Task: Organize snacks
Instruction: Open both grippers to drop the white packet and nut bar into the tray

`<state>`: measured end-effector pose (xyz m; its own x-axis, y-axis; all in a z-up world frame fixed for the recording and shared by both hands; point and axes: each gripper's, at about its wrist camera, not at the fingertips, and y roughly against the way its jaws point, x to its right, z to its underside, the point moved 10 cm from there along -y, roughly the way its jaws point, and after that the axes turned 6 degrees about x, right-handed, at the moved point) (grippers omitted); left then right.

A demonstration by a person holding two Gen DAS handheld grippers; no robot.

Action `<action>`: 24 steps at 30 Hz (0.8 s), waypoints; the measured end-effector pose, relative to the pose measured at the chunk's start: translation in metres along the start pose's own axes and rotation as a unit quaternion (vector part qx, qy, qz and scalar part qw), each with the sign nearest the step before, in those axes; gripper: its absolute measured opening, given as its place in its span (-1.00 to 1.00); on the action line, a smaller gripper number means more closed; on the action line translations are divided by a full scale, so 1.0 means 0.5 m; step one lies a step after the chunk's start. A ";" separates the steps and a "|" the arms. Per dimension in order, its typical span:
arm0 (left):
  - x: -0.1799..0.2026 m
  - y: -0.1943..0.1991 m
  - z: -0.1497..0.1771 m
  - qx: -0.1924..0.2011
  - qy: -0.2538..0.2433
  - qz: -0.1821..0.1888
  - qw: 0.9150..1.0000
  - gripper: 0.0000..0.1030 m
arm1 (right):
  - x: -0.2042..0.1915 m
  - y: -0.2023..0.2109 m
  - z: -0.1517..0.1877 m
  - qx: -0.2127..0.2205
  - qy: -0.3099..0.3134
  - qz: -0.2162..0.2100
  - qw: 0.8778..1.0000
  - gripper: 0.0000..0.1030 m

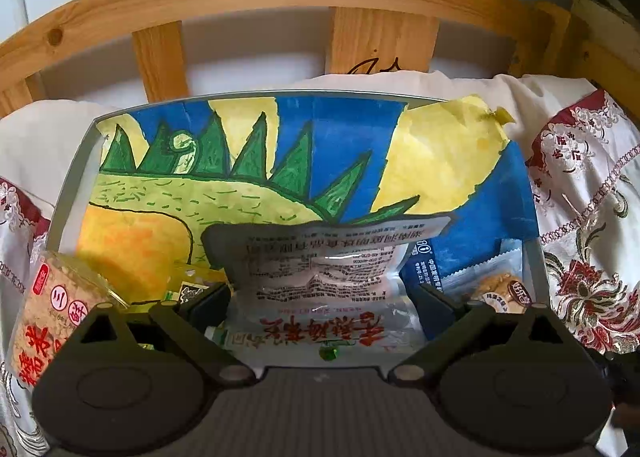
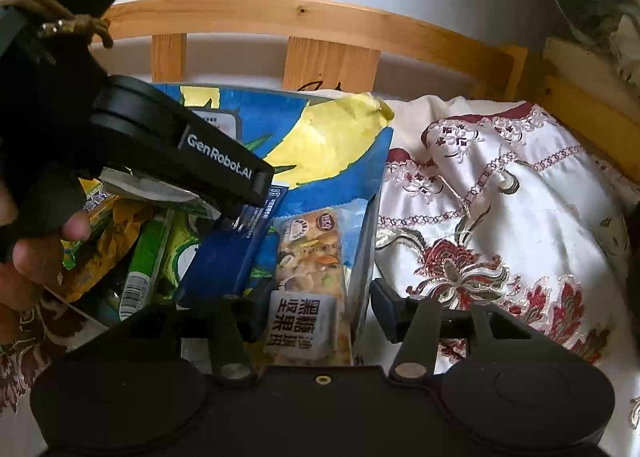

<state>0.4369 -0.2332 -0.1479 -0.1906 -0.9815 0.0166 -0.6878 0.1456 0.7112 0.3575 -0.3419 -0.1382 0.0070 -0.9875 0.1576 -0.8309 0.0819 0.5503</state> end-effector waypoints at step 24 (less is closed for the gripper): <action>-0.049 0.060 0.005 0.019 0.014 0.010 1.000 0.96 | 0.008 0.026 -0.026 0.026 -0.011 0.006 1.000 0.56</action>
<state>0.4190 -0.2046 -0.1288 -0.1848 -0.9815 0.0501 -0.7109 0.1687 0.6828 0.3537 -0.3430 -0.1197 -0.0139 -0.9892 0.1459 -0.8585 0.0866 0.5055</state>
